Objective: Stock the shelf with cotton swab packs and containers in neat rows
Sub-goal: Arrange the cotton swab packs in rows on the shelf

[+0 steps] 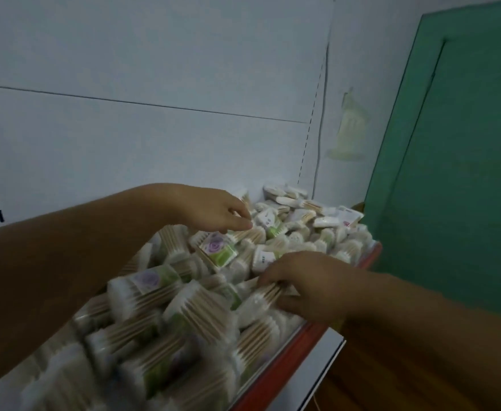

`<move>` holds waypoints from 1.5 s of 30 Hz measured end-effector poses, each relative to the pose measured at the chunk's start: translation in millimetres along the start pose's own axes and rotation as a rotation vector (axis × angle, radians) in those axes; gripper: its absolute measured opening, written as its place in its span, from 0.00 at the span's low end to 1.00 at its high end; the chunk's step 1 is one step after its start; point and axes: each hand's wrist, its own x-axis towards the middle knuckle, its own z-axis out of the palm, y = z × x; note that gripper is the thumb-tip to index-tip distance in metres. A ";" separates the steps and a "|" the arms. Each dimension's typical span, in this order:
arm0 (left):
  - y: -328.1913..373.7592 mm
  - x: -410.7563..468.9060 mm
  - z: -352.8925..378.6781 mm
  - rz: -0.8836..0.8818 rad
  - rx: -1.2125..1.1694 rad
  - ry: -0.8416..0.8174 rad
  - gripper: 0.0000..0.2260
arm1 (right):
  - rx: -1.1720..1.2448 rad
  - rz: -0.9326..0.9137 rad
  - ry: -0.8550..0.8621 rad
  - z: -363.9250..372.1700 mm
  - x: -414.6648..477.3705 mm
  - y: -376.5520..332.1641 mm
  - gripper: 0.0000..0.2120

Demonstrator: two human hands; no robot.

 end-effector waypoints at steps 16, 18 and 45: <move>31.6 88.5 -49.5 -0.093 -0.595 0.550 0.06 | 0.847 -0.011 0.531 -81.5 89.4 200.4 0.04; 29.5 93.9 -59.9 -0.151 -0.616 0.642 0.09 | 0.861 0.053 0.538 -93.0 91.8 238.8 0.04; 28.2 -4.2 -14.5 -0.386 -1.087 0.729 0.29 | 0.920 -0.154 0.435 -29.1 206.9 153.0 0.19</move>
